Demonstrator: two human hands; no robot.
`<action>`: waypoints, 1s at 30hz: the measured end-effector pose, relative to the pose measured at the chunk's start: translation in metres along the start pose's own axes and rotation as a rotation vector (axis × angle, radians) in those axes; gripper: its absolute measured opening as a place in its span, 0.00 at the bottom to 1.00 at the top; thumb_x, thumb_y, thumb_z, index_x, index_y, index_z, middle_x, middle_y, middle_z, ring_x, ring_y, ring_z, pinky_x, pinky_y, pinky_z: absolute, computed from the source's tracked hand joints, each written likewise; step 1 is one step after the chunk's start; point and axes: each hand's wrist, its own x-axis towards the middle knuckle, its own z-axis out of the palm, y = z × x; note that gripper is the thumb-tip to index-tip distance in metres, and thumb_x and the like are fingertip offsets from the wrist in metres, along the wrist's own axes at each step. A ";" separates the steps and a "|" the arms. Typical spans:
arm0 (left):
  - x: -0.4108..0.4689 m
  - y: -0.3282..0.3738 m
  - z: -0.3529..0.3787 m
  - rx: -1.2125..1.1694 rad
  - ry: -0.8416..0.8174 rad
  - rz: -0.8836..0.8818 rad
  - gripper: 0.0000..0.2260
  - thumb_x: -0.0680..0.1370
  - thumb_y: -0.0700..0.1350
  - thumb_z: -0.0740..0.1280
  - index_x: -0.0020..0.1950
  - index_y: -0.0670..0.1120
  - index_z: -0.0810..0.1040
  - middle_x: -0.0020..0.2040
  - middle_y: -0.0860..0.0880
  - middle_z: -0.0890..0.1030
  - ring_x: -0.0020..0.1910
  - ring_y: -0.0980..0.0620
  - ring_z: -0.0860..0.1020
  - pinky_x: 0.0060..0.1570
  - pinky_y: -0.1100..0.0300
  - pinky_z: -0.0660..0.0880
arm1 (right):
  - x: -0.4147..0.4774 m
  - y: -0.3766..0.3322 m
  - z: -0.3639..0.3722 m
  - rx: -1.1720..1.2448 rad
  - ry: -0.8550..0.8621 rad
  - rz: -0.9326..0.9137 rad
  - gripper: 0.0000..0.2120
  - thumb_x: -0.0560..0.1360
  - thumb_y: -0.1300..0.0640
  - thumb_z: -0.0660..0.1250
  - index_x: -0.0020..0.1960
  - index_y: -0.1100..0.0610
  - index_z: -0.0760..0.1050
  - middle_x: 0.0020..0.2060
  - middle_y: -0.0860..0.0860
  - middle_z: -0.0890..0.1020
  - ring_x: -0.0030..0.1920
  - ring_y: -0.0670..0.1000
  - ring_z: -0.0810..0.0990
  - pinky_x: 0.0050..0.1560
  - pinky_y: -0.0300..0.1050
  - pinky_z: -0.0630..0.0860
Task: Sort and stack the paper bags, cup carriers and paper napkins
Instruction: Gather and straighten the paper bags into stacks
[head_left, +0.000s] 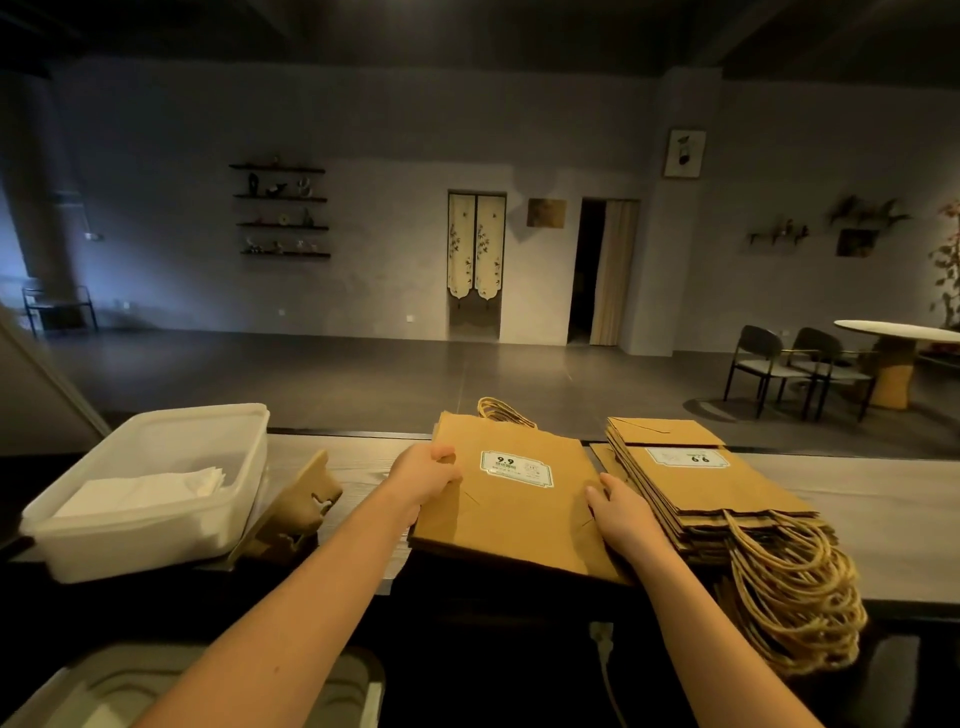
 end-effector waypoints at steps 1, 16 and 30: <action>0.001 -0.002 0.000 0.000 0.011 -0.006 0.21 0.79 0.39 0.62 0.72 0.46 0.67 0.68 0.46 0.70 0.62 0.47 0.69 0.53 0.59 0.65 | -0.002 0.000 -0.001 0.013 -0.004 -0.001 0.22 0.82 0.55 0.54 0.74 0.59 0.58 0.72 0.55 0.65 0.71 0.54 0.64 0.68 0.47 0.62; -0.014 0.040 0.057 0.198 0.118 0.267 0.21 0.80 0.46 0.58 0.74 0.47 0.61 0.72 0.46 0.65 0.70 0.46 0.64 0.66 0.56 0.62 | -0.018 -0.019 -0.058 -0.062 0.083 -0.245 0.19 0.82 0.53 0.54 0.71 0.55 0.66 0.67 0.51 0.72 0.66 0.51 0.70 0.61 0.43 0.67; -0.016 0.118 0.174 -0.365 -0.351 -0.171 0.23 0.81 0.47 0.60 0.74 0.42 0.60 0.74 0.42 0.62 0.73 0.42 0.60 0.71 0.50 0.58 | 0.037 0.086 -0.155 0.126 -0.161 0.250 0.23 0.78 0.48 0.61 0.70 0.55 0.66 0.67 0.58 0.70 0.65 0.58 0.71 0.67 0.53 0.67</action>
